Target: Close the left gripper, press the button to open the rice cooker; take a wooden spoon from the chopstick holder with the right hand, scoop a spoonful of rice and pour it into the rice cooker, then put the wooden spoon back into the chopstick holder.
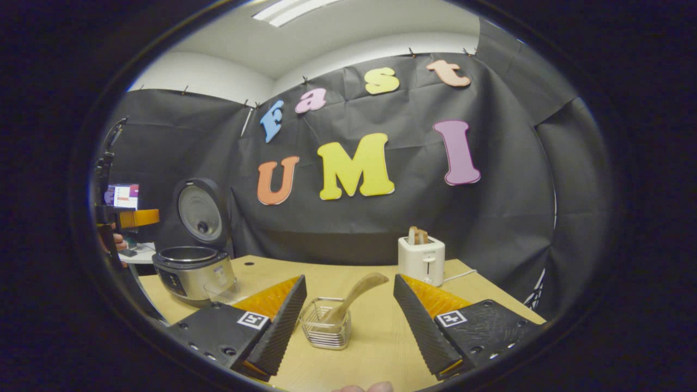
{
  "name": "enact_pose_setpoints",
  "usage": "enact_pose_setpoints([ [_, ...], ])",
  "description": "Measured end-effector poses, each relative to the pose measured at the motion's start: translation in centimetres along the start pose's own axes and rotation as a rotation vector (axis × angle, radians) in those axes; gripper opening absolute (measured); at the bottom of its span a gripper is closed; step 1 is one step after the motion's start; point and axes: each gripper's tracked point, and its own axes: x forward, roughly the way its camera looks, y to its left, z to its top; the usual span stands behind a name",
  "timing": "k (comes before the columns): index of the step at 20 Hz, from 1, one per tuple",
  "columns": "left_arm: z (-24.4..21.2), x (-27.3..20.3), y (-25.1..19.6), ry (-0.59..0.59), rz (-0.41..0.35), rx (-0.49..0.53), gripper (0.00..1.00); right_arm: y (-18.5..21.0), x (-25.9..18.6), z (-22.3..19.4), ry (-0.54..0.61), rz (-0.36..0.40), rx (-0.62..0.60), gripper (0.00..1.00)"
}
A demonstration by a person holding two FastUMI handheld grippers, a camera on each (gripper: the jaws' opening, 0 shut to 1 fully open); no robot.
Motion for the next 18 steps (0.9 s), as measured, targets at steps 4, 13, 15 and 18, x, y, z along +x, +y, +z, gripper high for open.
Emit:
enact_pose_setpoints([
  [4, -0.2, 0.0, -0.6, -0.017, -0.007, 0.006, 0.99, 0.4, 2.1, -3.4, 0.113, 0.019, 0.062, 0.96],
  [13, -1.8, 0.7, -1.0, 0.003, -0.029, 0.0, 0.99, 0.4, 10.1, -6.5, 0.219, -0.003, 0.126, 0.96],
  [15, -2.3, 0.8, -0.6, 0.014, -0.026, 0.011, 0.99, 0.3, 11.4, -6.8, 0.227, -0.013, 0.13, 0.96],
  [18, -3.0, 0.9, 0.4, 0.034, -0.003, 0.036, 0.99, 0.2, 12.8, -7.4, 0.245, -0.035, 0.127, 0.92],
])
